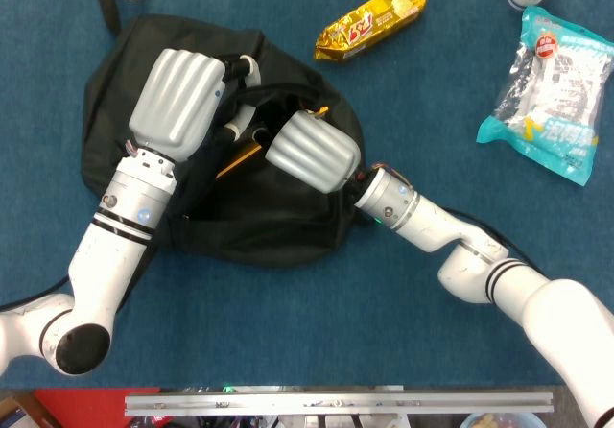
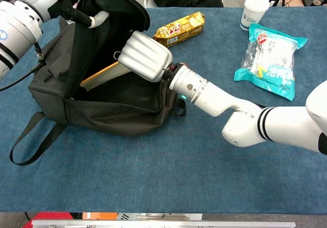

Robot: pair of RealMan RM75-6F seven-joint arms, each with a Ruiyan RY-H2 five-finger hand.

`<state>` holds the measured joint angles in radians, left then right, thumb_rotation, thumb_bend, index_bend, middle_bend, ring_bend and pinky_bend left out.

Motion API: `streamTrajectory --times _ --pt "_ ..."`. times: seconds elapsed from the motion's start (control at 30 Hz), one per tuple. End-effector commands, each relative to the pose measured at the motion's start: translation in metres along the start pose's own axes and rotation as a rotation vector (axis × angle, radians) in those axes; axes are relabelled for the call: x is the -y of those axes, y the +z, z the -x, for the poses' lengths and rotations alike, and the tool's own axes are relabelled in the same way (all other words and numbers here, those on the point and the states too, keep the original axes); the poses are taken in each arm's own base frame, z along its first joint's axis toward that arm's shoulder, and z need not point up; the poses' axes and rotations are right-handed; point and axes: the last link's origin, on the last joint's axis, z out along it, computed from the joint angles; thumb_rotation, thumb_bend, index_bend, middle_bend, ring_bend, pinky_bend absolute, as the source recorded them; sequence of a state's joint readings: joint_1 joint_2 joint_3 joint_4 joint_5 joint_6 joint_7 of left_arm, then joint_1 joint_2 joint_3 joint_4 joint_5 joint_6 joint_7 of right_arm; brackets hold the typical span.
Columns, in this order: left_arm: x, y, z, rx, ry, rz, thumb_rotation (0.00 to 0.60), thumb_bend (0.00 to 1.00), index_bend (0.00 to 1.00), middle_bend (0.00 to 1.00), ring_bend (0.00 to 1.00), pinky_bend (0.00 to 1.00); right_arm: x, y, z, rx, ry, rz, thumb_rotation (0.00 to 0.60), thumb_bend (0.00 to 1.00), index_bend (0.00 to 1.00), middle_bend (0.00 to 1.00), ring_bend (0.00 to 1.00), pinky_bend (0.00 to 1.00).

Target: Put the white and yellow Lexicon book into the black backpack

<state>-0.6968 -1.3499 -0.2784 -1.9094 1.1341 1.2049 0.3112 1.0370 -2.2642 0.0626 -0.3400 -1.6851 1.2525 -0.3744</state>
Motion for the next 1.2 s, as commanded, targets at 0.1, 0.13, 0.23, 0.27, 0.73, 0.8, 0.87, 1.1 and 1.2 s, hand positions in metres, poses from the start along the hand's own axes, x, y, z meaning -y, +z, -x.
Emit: streamTrajectory --times 0.1,0.13,0.23,0.27,0.73,0.8,0.87,1.1,1.2 --pt "0.001 0.0 -0.001 0.001 -0.004 -0.002 0.6 0.41 0.65 0.75 0.78 1.0 -0.002 -0.001 0.001 0.015 0.042 0.013 0.6 0.21 0.49 0.49 0.44 0.6" --pt "0.001 0.0 -0.001 0.001 -0.004 -0.003 0.6 0.41 0.65 0.75 0.78 1.0 -0.003 -0.001 0.001 0.014 0.047 0.017 0.6 0.19 0.43 0.47 0.43 0.59" --pt "0.002 -0.001 -0.002 0.004 -0.01 -0.006 0.6 0.41 0.65 0.75 0.78 1.0 -0.006 0.0 -0.002 0.003 0.062 0.023 0.6 0.14 0.27 0.42 0.39 0.57" --pt "0.002 -0.001 -0.002 0.004 -0.009 -0.004 0.6 0.42 0.65 0.75 0.78 1.0 -0.007 0.0 -0.003 -0.002 0.069 0.028 0.6 0.13 0.23 0.41 0.38 0.56" --pt "0.003 -0.003 -0.002 0.01 0.003 0.0 0.6 0.42 0.65 0.75 0.78 1.0 -0.021 -0.011 -0.001 0.046 0.187 0.049 0.6 0.04 0.08 0.35 0.33 0.53" --pt "0.004 -0.003 -0.002 0.012 0.005 -0.001 0.6 0.42 0.65 0.75 0.78 1.0 -0.023 -0.016 0.001 0.067 0.208 0.043 0.6 0.04 0.08 0.35 0.33 0.53" --pt "0.005 -0.004 -0.003 0.012 0.005 -0.003 0.6 0.42 0.64 0.75 0.78 1.0 -0.025 -0.024 0.002 0.089 0.217 0.033 0.6 0.04 0.1 0.35 0.33 0.53" --pt "0.007 -0.004 -0.001 0.018 0.012 -0.01 0.6 0.41 0.64 0.75 0.78 1.0 -0.027 -0.041 0.002 0.125 0.211 0.02 0.6 0.05 0.27 0.39 0.34 0.55" --pt "0.007 -0.005 -0.001 0.02 0.014 -0.011 0.6 0.42 0.64 0.75 0.78 1.0 -0.026 -0.042 0.003 0.133 0.218 0.037 0.6 0.05 0.34 0.44 0.41 0.63"
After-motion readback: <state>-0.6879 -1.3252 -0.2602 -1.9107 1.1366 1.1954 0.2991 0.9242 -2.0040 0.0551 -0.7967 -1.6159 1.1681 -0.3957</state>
